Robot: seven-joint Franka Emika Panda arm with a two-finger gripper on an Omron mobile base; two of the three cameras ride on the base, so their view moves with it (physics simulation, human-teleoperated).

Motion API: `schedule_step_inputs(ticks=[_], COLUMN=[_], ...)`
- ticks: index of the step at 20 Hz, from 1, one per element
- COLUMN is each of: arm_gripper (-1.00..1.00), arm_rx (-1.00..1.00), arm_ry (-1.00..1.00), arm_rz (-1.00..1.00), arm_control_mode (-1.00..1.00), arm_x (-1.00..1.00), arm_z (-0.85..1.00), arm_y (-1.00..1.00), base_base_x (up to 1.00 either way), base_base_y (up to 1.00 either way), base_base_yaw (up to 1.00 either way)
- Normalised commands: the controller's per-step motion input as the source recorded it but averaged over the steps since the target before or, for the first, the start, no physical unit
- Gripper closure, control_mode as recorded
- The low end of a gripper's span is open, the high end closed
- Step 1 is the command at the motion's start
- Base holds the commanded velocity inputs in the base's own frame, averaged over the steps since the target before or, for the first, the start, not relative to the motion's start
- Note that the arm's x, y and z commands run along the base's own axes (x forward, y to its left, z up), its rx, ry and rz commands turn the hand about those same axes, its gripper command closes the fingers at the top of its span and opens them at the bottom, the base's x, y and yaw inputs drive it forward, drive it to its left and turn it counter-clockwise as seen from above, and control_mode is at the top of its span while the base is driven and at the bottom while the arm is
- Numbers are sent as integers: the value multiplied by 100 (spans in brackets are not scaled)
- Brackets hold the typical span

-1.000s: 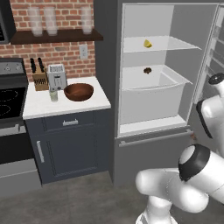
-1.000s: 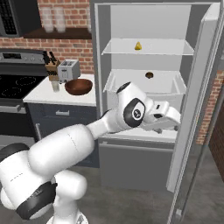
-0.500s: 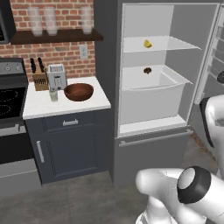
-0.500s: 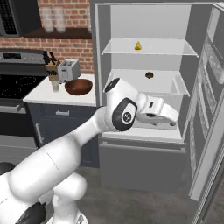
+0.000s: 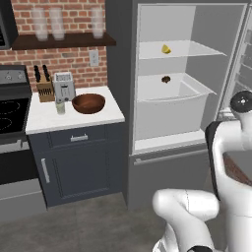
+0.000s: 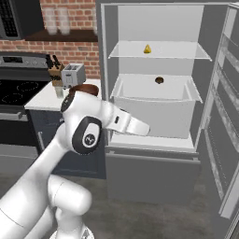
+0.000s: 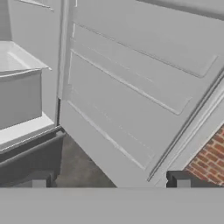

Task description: Grab a lemon wedge from the fridge and one ice cube from the ice bowl, and put them in the glass of lemonade.

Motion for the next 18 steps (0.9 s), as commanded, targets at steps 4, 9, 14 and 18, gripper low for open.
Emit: schedule_step_inputs(ticks=[4, 9, 14, 18], arm_gripper=[-100, -100, -100, -100], arm_rx=[17, 22, 21, 17], arm_ry=[-12, 0, 0, -5], arm_rz=[4, 21, 36, 33], arm_control_mode=[-100, -100, -100, -100], arm_x=[-28, -21, -7, -8], arm_z=[0, 0, 5, 4], arm_y=[100, 100, 100, 100], base_base_x=[0, 0, 0, 0], base_base_y=[0, 0, 0, 0], base_base_yaw=[0, 0, 0, 0])
